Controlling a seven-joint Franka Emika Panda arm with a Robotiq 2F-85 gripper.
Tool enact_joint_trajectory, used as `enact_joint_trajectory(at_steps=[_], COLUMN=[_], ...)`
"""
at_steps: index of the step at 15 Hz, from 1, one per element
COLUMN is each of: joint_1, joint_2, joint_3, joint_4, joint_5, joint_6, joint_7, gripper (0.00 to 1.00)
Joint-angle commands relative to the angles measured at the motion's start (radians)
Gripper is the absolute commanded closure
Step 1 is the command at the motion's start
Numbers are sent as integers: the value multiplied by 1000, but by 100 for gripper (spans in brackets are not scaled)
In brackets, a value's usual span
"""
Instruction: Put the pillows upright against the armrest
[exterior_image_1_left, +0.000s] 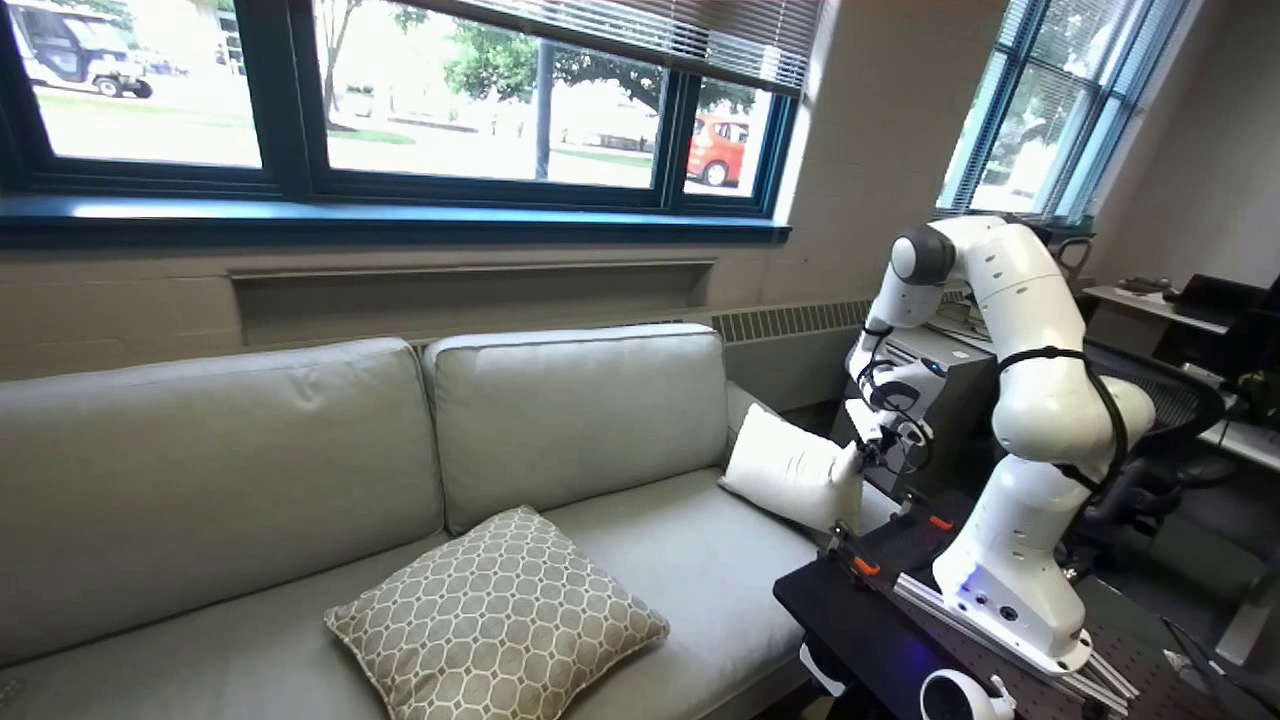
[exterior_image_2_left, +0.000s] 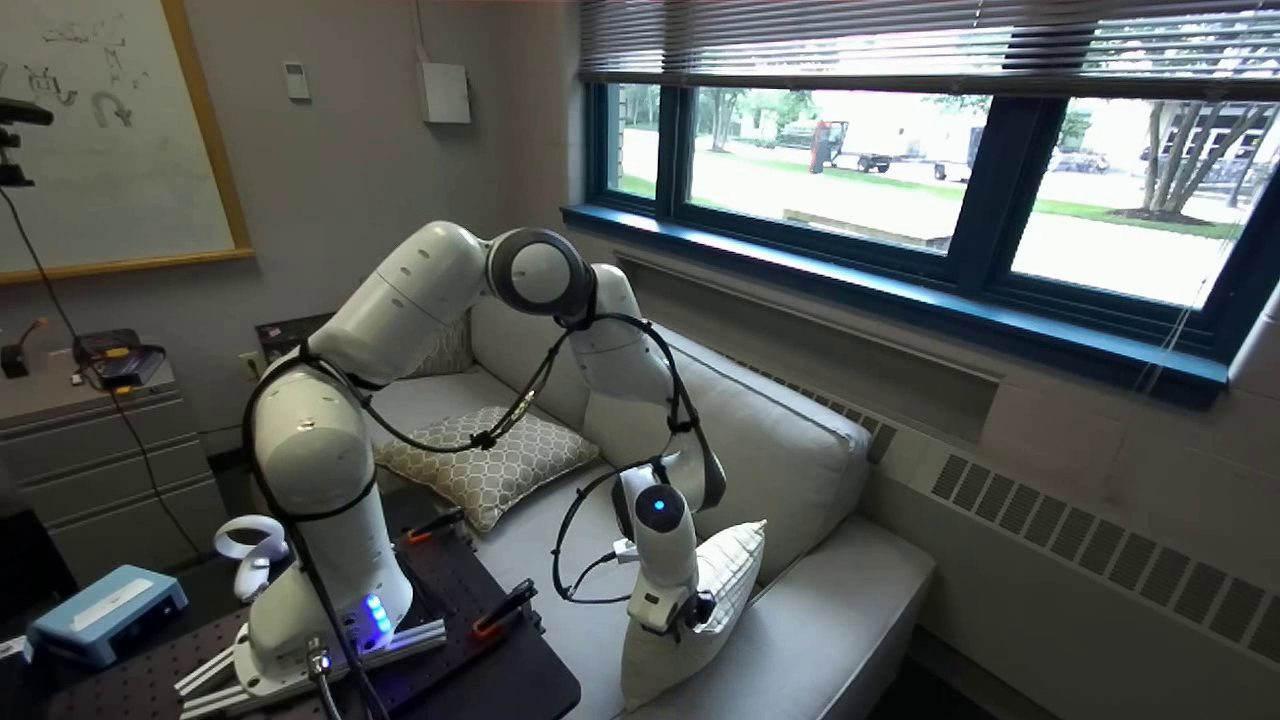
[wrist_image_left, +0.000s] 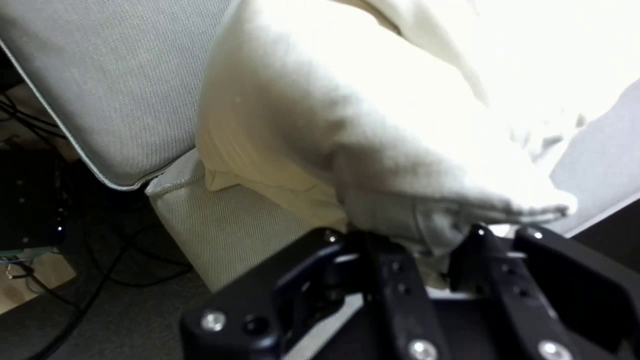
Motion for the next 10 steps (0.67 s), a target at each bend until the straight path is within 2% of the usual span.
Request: enact_joint_trajectory(at_steps=[1,2,3,5,10], joint_1=[-58,-65,-68,-73,-75], joint_2=[27,24,23,15,2], joint_3=[19,19,18,16,17], joint_4=[22,25,27,26,18], joint_5=[-120,-147,-177,-225,-294], joint_6=[-30,-44,-54,-64,-55], joint_7=[139,162,185,221,269], gripper=[90,62,61,49,11])
